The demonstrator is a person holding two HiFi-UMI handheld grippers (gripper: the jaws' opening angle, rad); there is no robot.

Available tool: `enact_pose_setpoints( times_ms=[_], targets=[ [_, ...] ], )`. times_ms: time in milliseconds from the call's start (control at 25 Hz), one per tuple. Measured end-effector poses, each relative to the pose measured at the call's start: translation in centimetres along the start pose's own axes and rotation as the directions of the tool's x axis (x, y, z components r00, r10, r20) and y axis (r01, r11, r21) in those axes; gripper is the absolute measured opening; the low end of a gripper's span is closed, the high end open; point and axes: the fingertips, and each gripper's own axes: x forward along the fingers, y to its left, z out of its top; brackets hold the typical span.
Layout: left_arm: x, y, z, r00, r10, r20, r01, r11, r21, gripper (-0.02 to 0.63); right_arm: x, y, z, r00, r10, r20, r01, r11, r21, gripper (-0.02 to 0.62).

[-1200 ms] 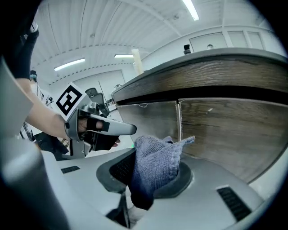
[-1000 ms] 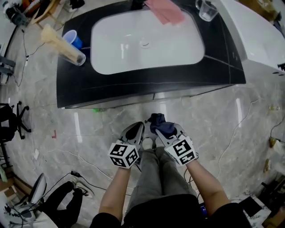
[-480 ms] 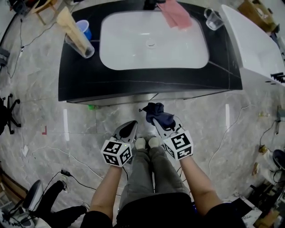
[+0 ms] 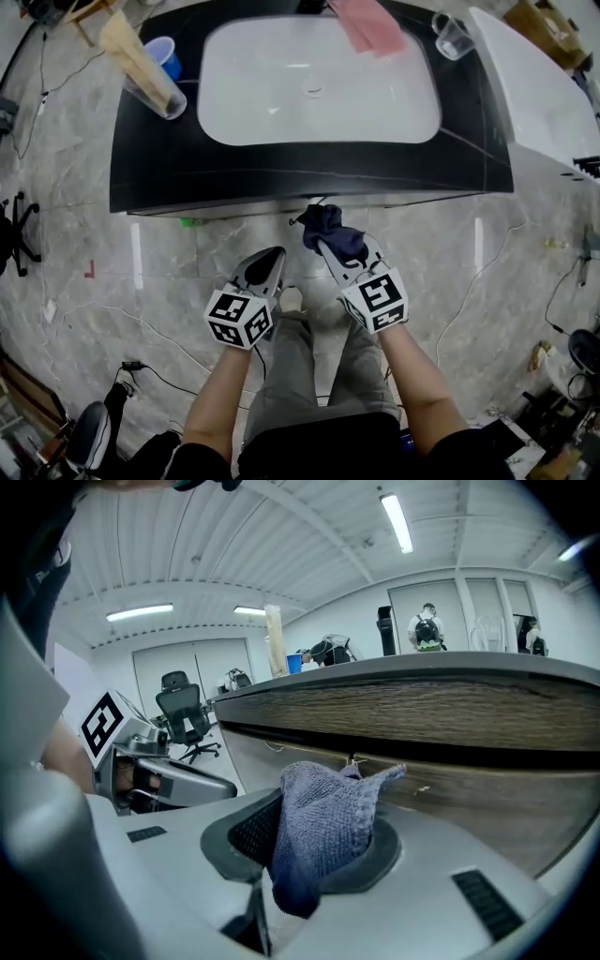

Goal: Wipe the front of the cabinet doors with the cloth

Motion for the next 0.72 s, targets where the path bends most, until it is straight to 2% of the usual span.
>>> enact_pose_setpoints(
  times_ms=[280, 720],
  targets=[
    [2.4, -2.6, 0.4, 0.998, 0.043, 0.041, -0.042, 0.999, -0.009, 0.014, -0.8, -3.8, 0.2, 0.999, 0.036, 0.023, -0.035, 0.999, -0.028, 0.109],
    [9.0, -9.6, 0.2, 0.999, 0.0, 0.045, -0.001, 1.0, 0.007, 0.014, -6.6, -11.4, -2.1, 1.0, -0.008, 0.019, 0.008, 1.0, -0.029, 0.109]
  ],
)
